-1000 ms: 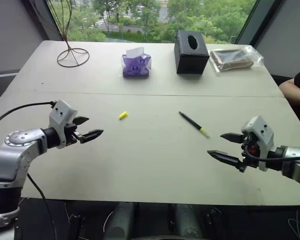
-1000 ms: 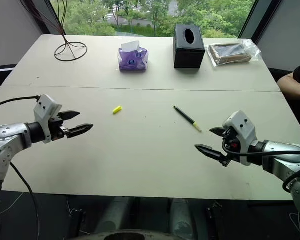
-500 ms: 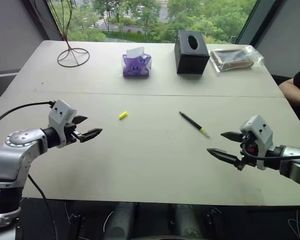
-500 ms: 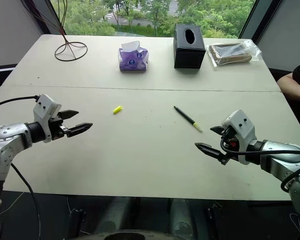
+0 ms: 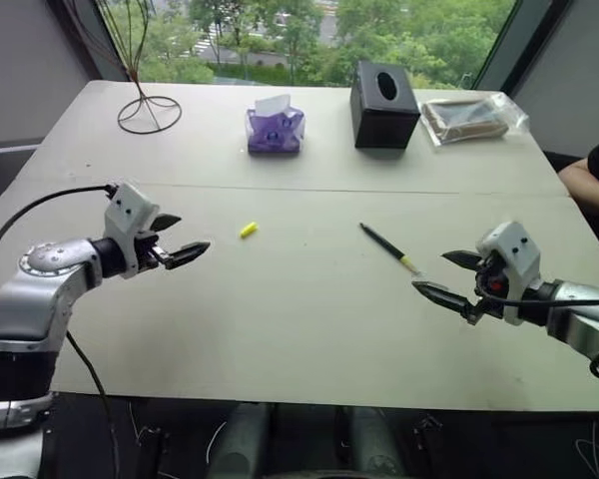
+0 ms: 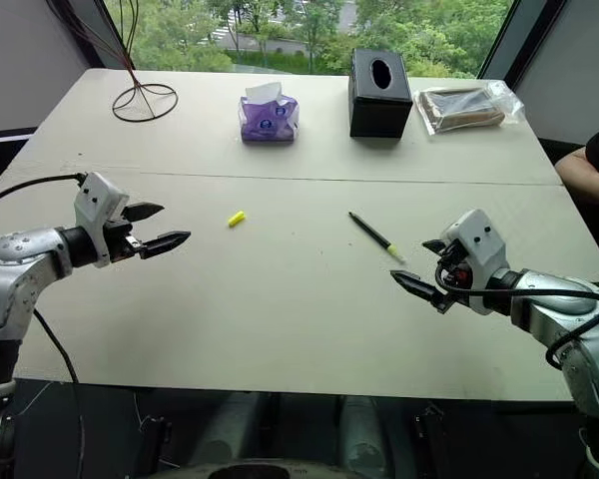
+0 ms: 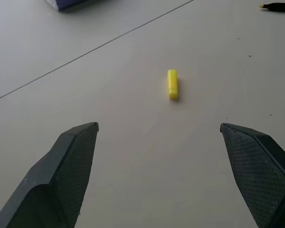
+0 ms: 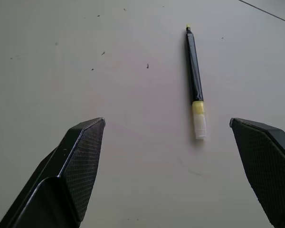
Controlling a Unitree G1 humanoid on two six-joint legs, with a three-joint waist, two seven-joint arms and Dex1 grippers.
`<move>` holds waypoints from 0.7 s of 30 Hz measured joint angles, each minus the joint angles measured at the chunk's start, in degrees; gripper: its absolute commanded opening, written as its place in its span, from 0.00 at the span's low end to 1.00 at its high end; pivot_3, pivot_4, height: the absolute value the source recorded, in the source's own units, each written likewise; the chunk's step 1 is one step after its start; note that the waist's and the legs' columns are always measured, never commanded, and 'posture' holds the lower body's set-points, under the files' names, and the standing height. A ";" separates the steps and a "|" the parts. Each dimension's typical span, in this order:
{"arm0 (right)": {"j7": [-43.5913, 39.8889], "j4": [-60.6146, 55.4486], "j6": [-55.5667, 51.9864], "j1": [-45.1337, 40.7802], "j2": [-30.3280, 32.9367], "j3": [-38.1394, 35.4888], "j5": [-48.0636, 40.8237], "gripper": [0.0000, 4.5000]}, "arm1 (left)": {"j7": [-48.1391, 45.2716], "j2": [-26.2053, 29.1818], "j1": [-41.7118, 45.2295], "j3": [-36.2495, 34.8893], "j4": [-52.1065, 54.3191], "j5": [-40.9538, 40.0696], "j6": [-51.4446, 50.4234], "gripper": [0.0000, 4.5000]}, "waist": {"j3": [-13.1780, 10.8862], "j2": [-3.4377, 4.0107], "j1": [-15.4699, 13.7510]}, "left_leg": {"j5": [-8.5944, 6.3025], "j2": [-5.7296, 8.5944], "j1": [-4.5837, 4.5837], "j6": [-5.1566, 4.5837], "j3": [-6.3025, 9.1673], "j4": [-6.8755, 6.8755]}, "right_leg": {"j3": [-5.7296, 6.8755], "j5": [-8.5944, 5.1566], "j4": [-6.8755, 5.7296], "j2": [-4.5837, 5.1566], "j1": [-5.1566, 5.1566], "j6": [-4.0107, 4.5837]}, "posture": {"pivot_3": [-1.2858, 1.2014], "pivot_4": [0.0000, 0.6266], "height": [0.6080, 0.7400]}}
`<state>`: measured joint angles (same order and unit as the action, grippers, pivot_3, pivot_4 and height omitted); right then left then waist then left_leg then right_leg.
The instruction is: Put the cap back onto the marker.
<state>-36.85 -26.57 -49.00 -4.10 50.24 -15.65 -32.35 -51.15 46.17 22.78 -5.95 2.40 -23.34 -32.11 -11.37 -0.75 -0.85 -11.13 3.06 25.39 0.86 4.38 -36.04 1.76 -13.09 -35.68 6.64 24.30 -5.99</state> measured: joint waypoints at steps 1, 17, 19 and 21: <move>0.66 1.71 0.90 -1.54 -0.44 0.80 1.09 0.97 | -2.17 0.00 1.69 0.98 -1.09 0.20 1.29 0.95 | 0.00 0.00 0.07 | 0.00 0.01 -0.01 0.00 -0.03 0.00 | -0.01 0.00 0.00 0.01 -0.01 0.00 | 0.52 0.24 1.00; 3.63 19.98 9.40 -21.33 -13.56 17.26 12.85 0.97 | -25.66 -6.62 22.71 12.35 -22.94 4.60 15.04 0.95 | -0.01 0.01 0.66 | 0.04 0.08 -0.06 -0.05 -0.26 -0.13 | -0.02 0.13 -0.41 -0.16 0.05 -0.28 | 0.52 0.24 1.00; 2.91 21.52 10.91 -21.53 -14.18 18.97 14.26 0.97 | -25.96 -7.61 22.70 12.44 -22.98 5.23 15.42 0.95 | -0.01 0.01 0.75 | 0.04 0.08 -0.06 -0.05 -0.25 -0.14 | -0.02 0.13 -0.43 -0.17 0.05 -0.29 | 0.52 0.24 1.00; 2.27 22.38 12.41 -21.62 -14.60 19.96 15.38 0.97 | -25.95 -8.09 22.66 12.43 -22.97 5.43 15.56 0.95 | -0.01 0.01 0.79 | 0.04 0.08 -0.07 -0.05 -0.24 -0.15 | -0.02 0.14 -0.45 -0.18 0.05 -0.30 | 0.52 0.24 1.00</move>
<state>-34.59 -4.19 -36.59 -25.72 35.64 4.30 -16.98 -77.10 38.08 45.44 6.48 -20.57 -17.91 -16.55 -11.38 -0.75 -0.06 -11.09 3.14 25.32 0.81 4.14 -36.19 1.74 -12.95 -36.13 6.47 24.35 -6.29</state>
